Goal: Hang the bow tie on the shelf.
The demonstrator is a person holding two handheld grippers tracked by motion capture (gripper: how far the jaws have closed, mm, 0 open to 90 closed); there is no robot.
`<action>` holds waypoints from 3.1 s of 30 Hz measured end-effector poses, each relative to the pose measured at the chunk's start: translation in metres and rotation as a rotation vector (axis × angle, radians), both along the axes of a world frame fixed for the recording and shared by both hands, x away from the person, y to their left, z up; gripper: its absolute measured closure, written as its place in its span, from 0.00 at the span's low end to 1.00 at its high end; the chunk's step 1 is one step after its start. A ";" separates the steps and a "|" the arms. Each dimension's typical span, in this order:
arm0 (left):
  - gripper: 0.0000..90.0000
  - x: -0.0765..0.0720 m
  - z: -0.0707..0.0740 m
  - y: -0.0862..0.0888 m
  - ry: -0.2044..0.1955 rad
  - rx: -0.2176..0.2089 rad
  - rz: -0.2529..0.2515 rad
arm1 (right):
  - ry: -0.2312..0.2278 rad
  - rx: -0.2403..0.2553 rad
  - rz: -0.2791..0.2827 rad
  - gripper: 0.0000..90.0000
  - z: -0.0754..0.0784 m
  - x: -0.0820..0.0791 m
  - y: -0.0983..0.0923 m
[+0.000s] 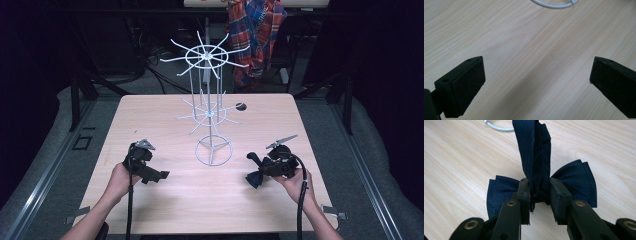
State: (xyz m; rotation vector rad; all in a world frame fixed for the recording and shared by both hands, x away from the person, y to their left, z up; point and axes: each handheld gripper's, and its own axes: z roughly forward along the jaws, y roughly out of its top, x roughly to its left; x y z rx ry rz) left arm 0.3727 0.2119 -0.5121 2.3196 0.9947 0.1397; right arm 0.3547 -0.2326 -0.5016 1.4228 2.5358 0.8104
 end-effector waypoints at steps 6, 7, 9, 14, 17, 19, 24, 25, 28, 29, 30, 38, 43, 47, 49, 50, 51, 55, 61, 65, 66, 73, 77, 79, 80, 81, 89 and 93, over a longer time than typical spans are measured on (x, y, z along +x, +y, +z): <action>0.00 0.000 0.000 0.000 0.000 0.003 0.003 | -0.029 -0.003 -0.010 0.80 0.004 0.000 -0.005; 0.00 0.000 0.000 0.000 -0.001 0.004 0.008 | -0.028 0.000 -0.014 0.80 0.004 -0.001 -0.005; 0.00 0.001 0.000 -0.001 -0.001 0.004 0.014 | -0.038 -0.006 -0.015 0.80 0.006 -0.001 -0.007; 0.00 0.000 0.000 0.000 -0.007 0.004 0.020 | -0.059 0.002 -0.016 0.80 0.009 -0.003 -0.005; 0.00 0.000 0.000 0.001 -0.010 0.005 0.032 | -0.073 0.005 -0.009 0.80 0.012 -0.006 -0.004; 0.00 0.000 0.000 0.001 -0.011 0.004 0.034 | -0.078 0.011 -0.010 0.80 0.014 -0.008 -0.005; 0.00 0.000 0.001 0.000 -0.019 0.006 0.040 | -0.080 0.002 -0.015 0.80 0.015 -0.008 -0.007; 0.00 0.000 0.001 0.000 -0.025 0.007 0.042 | -0.083 -0.003 -0.019 0.80 0.015 -0.008 -0.008; 0.00 0.000 0.002 0.001 -0.040 0.013 0.050 | -0.088 -0.002 -0.020 0.80 0.017 -0.008 -0.009; 0.00 0.000 0.003 0.002 -0.042 0.013 0.054 | -0.091 0.003 -0.023 0.80 0.017 -0.008 -0.009; 0.00 0.000 0.003 0.002 -0.046 0.014 0.059 | -0.089 0.007 -0.022 0.80 0.017 -0.008 -0.008; 0.01 -0.001 0.004 0.002 -0.069 0.007 0.083 | -0.088 0.009 -0.012 0.80 0.020 -0.010 -0.004; 0.01 -0.002 0.008 0.005 -0.113 0.013 0.126 | -0.092 0.001 -0.011 0.80 0.024 -0.009 -0.002; 0.02 -0.001 0.007 0.005 -0.113 0.035 0.142 | -0.093 0.008 -0.002 0.80 0.026 -0.009 0.002; 0.03 -0.001 0.007 0.005 -0.118 0.049 0.154 | -0.101 0.003 -0.006 0.80 0.028 -0.009 0.003; 0.03 -0.001 0.007 0.005 -0.117 0.051 0.158 | -0.104 0.011 -0.004 0.80 0.030 -0.009 0.003; 0.03 -0.001 0.007 0.006 -0.116 0.051 0.163 | -0.104 0.011 -0.004 0.80 0.030 -0.009 0.003; 0.03 0.000 0.007 0.007 -0.117 0.054 0.171 | -0.122 0.020 -0.012 0.80 0.037 -0.010 0.001; 0.04 0.000 0.006 0.006 -0.114 0.062 0.167 | -0.144 0.032 -0.017 0.80 0.047 -0.008 -0.001; 0.04 0.000 0.005 0.005 -0.110 0.067 0.160 | -0.154 0.040 -0.020 0.80 0.051 -0.007 0.000; 0.04 0.000 0.005 0.005 -0.109 0.064 0.161 | -0.154 0.045 -0.021 0.80 0.052 -0.006 0.000; 0.04 0.000 0.005 0.006 -0.107 0.064 0.163 | -0.153 0.055 -0.013 0.80 0.054 -0.005 0.001; 0.04 0.000 0.005 0.005 -0.106 0.063 0.159 | -0.154 0.059 -0.015 0.80 0.057 -0.005 0.001; 0.04 0.000 0.005 0.005 -0.106 0.063 0.158 | -0.163 0.063 -0.017 0.80 0.060 -0.004 0.001; 0.04 0.000 0.005 0.005 -0.106 0.063 0.158 | -0.165 0.065 -0.018 0.80 0.061 -0.004 0.002; 0.04 0.000 0.005 0.005 -0.103 0.064 0.154 | -0.169 0.068 -0.018 0.80 0.062 -0.004 0.002; 0.04 0.000 0.005 0.004 -0.103 0.063 0.143 | -0.174 0.065 -0.014 0.80 0.064 -0.001 0.004; 0.04 0.000 0.005 0.004 -0.102 0.063 0.145 | -0.188 0.065 -0.025 0.80 0.069 0.000 0.004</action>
